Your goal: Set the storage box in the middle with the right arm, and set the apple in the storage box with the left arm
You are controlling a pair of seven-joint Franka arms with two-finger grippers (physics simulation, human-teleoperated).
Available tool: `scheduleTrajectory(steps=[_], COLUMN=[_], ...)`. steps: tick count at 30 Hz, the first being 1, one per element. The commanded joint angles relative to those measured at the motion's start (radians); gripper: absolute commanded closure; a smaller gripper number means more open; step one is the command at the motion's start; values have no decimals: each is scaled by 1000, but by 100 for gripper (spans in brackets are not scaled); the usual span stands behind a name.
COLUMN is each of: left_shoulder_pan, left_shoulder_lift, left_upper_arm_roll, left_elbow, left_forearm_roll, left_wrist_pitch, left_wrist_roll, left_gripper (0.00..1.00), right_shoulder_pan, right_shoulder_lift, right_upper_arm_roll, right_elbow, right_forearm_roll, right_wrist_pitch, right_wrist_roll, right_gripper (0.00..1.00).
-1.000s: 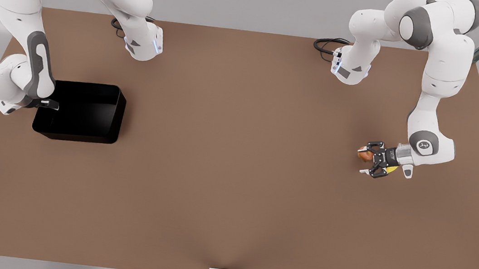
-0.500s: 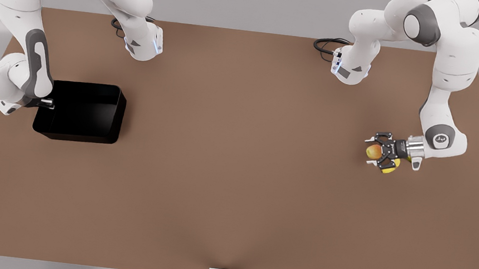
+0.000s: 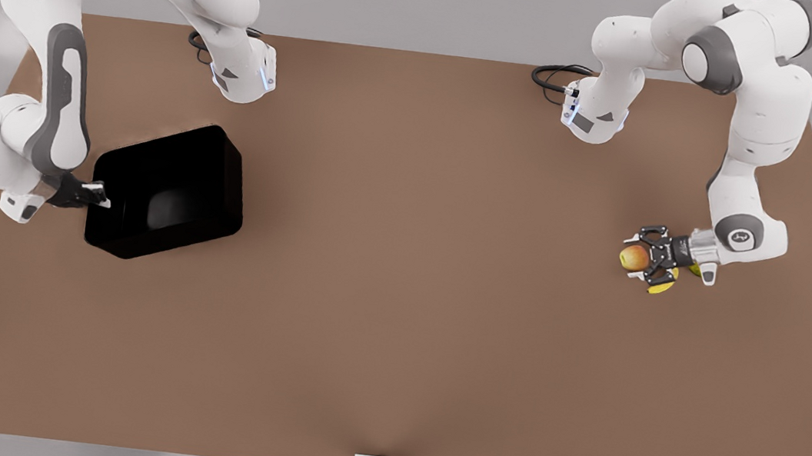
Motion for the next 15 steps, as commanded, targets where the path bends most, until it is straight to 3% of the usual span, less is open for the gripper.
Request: scheduleTrajectory(steps=[1,2,3,6,9,10,15], left_shoulder_pan=[0,0,0,0,0,0,3], left_shoulder_lift=[1,9,9,21,21,21,33], left_upper_arm_roll=[0,-2,-5,-11,-29,-29,-29], left_elbow=[0,0,0,0,0,0,0], left_forearm_roll=[-35,-38,-46,-70,-83,-83,-84], left_wrist_pitch=[1,5,5,21,39,39,42], left_wrist_roll=[3,11,11,24,23,21,24], left_gripper=[0,0,0,0,0,6,6], right_shoulder_pan=[2,2,109,392,567,591,627], right_shoulder_lift=[-2,4,18,242,472,509,547], right_upper_arm_roll=[39,160,231,231,231,232,246], right_elbow=[14,71,120,376,658,713,761], right_forearm_roll=[-6,-9,-48,-58,-47,-41,85], right_wrist_pitch=[-12,-46,-46,-44,-34,-31,35], right_wrist_roll=[44,193,427,739,931,957,971], right_gripper=[79,79,79,79,79,79,79])
